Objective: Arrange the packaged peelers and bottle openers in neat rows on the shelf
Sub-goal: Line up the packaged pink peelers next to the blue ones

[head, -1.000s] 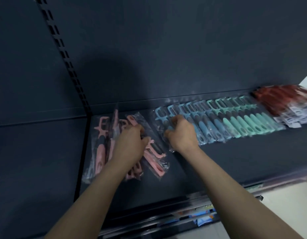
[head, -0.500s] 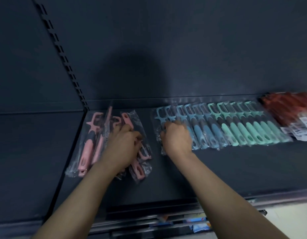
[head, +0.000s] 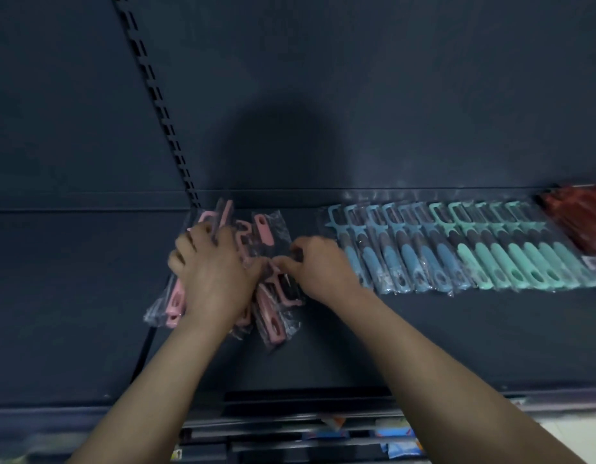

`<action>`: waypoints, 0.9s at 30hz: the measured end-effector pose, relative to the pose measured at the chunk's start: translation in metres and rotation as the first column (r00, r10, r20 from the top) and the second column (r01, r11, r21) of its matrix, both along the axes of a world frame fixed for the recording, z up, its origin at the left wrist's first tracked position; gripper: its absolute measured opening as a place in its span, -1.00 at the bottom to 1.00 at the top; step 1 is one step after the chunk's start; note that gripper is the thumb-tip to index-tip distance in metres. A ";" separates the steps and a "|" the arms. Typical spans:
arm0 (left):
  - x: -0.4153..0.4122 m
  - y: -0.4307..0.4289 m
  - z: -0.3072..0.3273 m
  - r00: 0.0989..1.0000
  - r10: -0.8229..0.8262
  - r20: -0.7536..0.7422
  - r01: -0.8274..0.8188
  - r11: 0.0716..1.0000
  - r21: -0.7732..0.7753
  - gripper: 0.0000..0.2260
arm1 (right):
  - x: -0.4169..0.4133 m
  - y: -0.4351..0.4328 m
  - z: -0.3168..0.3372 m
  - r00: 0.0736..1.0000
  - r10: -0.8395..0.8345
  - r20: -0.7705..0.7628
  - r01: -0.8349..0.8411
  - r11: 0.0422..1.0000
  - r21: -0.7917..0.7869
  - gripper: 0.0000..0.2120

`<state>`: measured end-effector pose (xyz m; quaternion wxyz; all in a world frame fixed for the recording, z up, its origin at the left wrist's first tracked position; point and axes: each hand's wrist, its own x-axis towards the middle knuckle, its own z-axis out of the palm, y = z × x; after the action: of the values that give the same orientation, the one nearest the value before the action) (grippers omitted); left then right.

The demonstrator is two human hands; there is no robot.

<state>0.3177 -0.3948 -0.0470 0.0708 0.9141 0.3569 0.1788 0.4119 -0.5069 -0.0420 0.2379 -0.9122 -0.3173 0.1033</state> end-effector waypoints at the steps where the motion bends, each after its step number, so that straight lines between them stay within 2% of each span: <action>1: -0.003 0.004 0.000 0.998 0.040 -0.056 -0.042 0.998 -0.048 -0.26 | -0.003 0.005 -0.002 0.999 0.009 -0.047 -0.009 1.000 -0.002 -0.58; 3: -0.007 0.013 -0.001 0.989 0.068 -0.128 -0.091 0.979 -0.182 -0.10 | -0.006 0.013 -0.003 0.996 0.015 -0.087 -0.016 1.000 -0.010 -0.59; 5: -0.009 0.020 -0.002 0.991 0.043 -0.128 -0.082 0.945 -0.316 -0.05 | -0.008 0.020 -0.003 0.995 0.016 -0.095 -0.018 1.000 -0.020 -0.69; 10: -0.006 0.026 -0.006 0.974 -0.029 -0.223 -0.059 0.924 -0.378 0.09 | -0.009 0.031 -0.003 0.993 -0.031 -0.117 0.026 0.999 -0.042 -0.85; 12: -0.005 0.030 -0.007 0.971 -0.061 -0.230 -0.038 0.916 -0.400 0.11 | -0.006 0.032 0.000 0.987 -0.048 -0.151 0.043 0.998 -0.038 -0.83; 16: -0.004 0.038 -0.007 0.976 -0.087 -0.198 -0.009 0.900 -0.436 0.03 | -0.004 0.034 0.003 0.981 -0.067 -0.180 0.058 0.997 -0.055 -0.71; 21: -0.015 0.048 -0.004 0.988 -0.090 -0.129 0.035 0.926 -0.377 -0.11 | 0.000 0.034 0.003 0.982 -0.115 -0.148 0.103 0.990 -0.093 -0.94; 27: -0.020 0.054 0.003 0.995 -0.062 -0.079 0.029 0.929 -0.368 -0.22 | 0.002 0.045 0.008 0.997 -0.059 -0.050 0.053 0.992 -0.113 -0.74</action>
<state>0.2974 -0.3406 -0.0442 0.2281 0.8999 0.3656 0.0665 0.4134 -0.4621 -0.0345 0.1975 -0.9296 -0.2786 0.1384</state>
